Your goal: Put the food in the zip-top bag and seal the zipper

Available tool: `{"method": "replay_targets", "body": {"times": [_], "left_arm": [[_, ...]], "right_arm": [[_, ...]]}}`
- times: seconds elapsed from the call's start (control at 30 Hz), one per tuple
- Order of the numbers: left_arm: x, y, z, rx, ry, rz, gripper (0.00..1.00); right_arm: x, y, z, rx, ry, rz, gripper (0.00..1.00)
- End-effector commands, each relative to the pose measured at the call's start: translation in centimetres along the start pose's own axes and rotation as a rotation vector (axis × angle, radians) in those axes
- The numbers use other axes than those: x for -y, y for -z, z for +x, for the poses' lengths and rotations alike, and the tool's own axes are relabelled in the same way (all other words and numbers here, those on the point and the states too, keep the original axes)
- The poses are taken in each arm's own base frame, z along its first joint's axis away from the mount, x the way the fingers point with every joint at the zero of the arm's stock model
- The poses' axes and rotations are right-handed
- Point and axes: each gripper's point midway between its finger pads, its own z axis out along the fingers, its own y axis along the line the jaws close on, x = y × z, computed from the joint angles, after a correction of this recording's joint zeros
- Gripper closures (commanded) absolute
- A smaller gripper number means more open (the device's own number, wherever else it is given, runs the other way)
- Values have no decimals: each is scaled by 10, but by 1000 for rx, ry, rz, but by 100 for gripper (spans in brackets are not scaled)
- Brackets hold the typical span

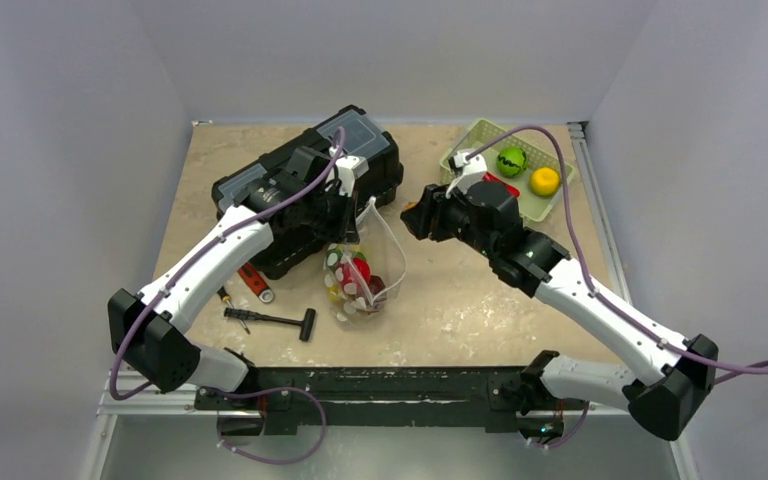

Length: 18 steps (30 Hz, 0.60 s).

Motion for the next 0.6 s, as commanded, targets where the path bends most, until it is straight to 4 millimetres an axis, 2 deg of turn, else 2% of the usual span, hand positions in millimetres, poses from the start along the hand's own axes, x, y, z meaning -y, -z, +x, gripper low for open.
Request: {"method": "replay_targets", "body": {"times": [0.0, 0.1, 0.27, 0.4, 0.57], "left_arm": [[3, 8, -16, 50, -26, 3, 100], [2, 9, -16, 51, -29, -1, 100], [1, 6, -15, 42, -32, -8, 100], [1, 5, -14, 37, -30, -2, 100], [2, 7, -15, 40, -32, 1, 100]], "right_arm": [[-51, 17, -31, 99, 111, -97, 97], [-69, 12, -15, 78, 166, -112, 94], [-84, -2, 16, 10, 293, -58, 84], [-80, -10, 30, -11, 361, 60, 68], [-77, -15, 31, 3, 406, 125, 53]]}}
